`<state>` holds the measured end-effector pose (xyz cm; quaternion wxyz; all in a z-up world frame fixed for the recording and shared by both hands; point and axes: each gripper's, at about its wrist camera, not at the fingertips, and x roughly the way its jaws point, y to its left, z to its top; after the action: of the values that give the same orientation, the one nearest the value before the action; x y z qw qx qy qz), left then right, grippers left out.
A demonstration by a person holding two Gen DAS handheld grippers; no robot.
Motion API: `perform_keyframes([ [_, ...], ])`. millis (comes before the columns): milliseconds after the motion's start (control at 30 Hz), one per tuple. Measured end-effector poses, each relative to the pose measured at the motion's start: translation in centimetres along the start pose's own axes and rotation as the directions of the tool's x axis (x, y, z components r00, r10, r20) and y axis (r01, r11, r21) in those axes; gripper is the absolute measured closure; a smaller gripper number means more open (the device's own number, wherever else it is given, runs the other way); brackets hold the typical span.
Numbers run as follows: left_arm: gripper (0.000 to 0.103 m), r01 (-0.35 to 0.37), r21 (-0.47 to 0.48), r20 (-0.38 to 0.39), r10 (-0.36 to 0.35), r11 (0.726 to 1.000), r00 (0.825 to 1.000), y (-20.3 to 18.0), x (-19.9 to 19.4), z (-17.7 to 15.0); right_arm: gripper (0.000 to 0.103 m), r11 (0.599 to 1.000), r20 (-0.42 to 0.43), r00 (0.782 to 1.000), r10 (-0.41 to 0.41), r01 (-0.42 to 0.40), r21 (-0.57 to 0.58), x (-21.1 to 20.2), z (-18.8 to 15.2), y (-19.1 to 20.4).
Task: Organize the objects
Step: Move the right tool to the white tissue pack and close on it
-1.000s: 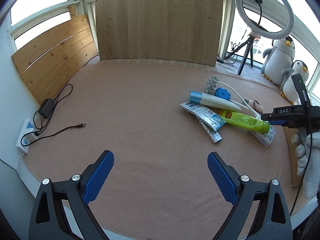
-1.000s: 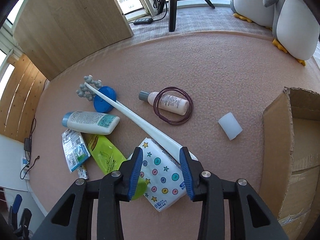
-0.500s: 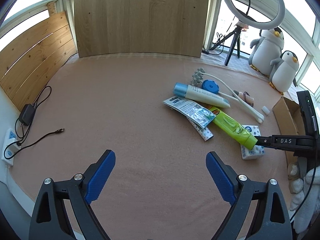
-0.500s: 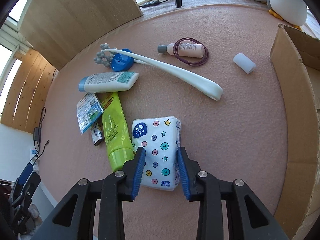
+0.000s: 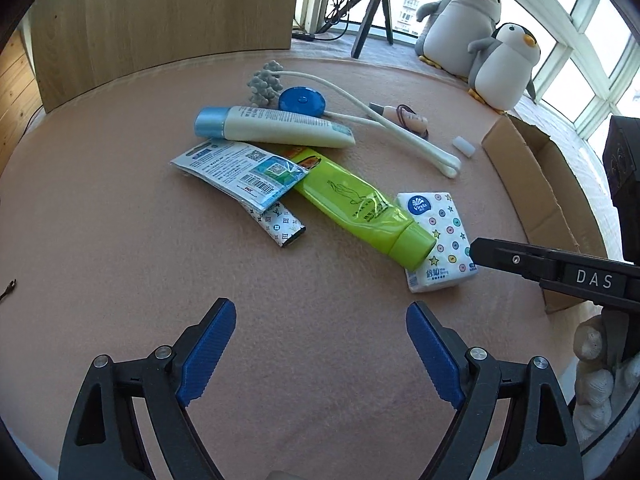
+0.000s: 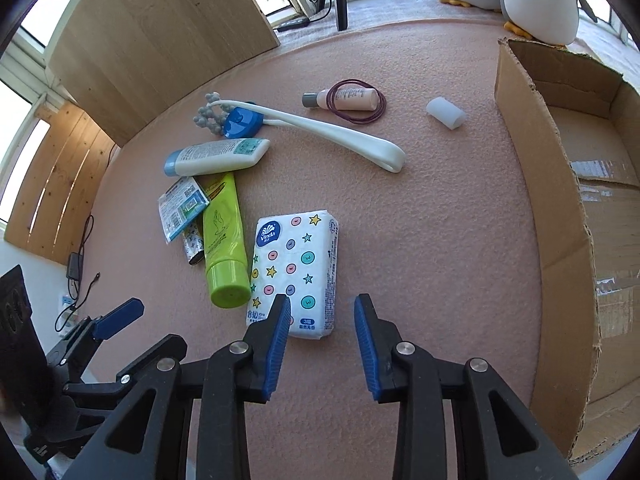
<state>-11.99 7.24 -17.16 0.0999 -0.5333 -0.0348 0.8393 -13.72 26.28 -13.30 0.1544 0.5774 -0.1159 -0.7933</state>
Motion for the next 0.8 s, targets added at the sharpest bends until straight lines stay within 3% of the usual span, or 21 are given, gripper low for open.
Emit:
perform_keyframes([
  [200, 0.014, 0.041, -0.07, -0.058, -0.046, 0.997, 0.997, 0.2, 2.2, 1.1, 0.06, 0.999, 0.01, 1.0, 0.017, -0.017, 0.033, -0.2, 0.4, -0.7],
  [567, 0.023, 0.088, 0.05, -0.047, -0.085, 0.995, 0.995, -3.8, 1.8, 2.6, 0.056, 0.994, -0.031, 0.997, 0.075, -0.072, 0.083, 0.4, 2.2, -2.0],
  [800, 0.033, 0.133, 0.038, -0.081, -0.13, 0.99, 0.988, -4.1, 3.5, 3.4, 0.056, 0.995, -0.07, 0.994, 0.085, -0.082, 0.052, 1.7, 2.6, -1.6],
])
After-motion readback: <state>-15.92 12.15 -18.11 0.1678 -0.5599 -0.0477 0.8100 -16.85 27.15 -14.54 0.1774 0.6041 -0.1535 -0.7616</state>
